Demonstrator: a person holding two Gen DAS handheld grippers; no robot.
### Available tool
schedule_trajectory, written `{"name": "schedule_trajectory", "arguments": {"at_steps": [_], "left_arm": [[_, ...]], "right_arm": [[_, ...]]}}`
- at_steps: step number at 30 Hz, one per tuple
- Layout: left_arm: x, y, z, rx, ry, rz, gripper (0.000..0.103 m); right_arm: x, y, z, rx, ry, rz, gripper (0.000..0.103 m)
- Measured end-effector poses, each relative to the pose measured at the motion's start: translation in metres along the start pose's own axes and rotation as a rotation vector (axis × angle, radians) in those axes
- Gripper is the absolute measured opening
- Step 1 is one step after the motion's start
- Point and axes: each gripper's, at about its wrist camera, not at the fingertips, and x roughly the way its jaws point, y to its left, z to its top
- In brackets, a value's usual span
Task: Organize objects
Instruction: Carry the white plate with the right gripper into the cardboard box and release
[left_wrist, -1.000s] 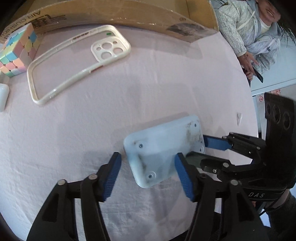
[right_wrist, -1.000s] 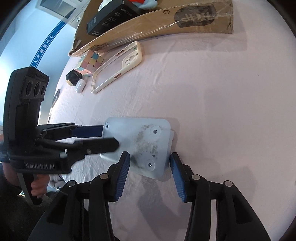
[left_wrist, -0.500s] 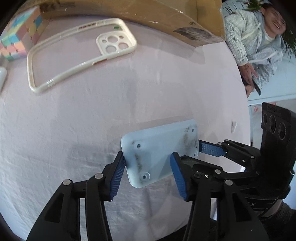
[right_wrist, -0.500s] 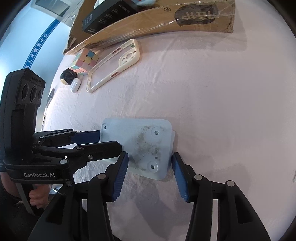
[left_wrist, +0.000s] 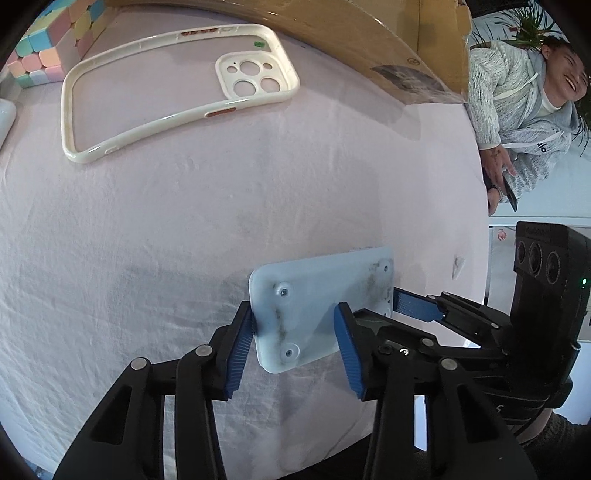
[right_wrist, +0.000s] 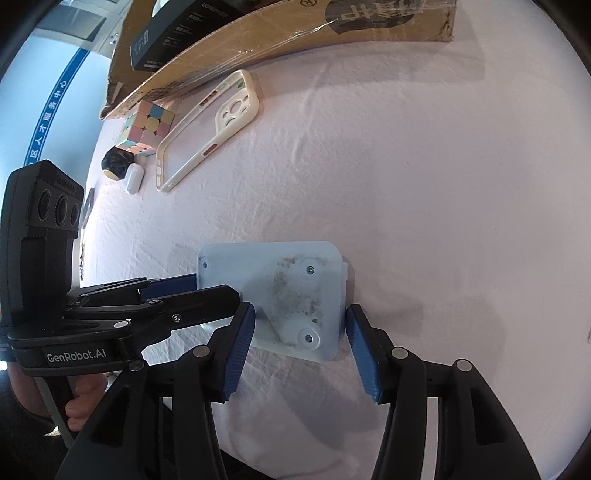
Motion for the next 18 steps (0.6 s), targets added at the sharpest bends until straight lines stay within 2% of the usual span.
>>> {"name": "schedule_trajectory", "arguments": {"at_steps": [2,5,9,13,18], "left_arm": [[0.000,0.000,0.001,-0.002,0.006,-0.002,0.040],[0.001,-0.001,0.003,0.055,0.022,0.003,0.040],[0.000,-0.006,-0.002,0.097,0.028,0.037,0.038],[0.001,-0.007,0.000,0.101,0.035,0.036,0.037],[-0.006,-0.016,0.000,0.154,-0.003,0.096,0.035]], "right_arm": [[0.001,0.001,0.004,0.000,0.021,-0.004,0.052],[0.003,0.004,0.008,-0.034,0.059,-0.017,0.053],[0.003,0.005,0.005,-0.017,0.046,-0.032,0.053],[0.003,0.004,0.004,0.011,0.030,-0.033,0.053],[0.002,0.011,0.004,-0.005,0.029,-0.028,0.050]]}}
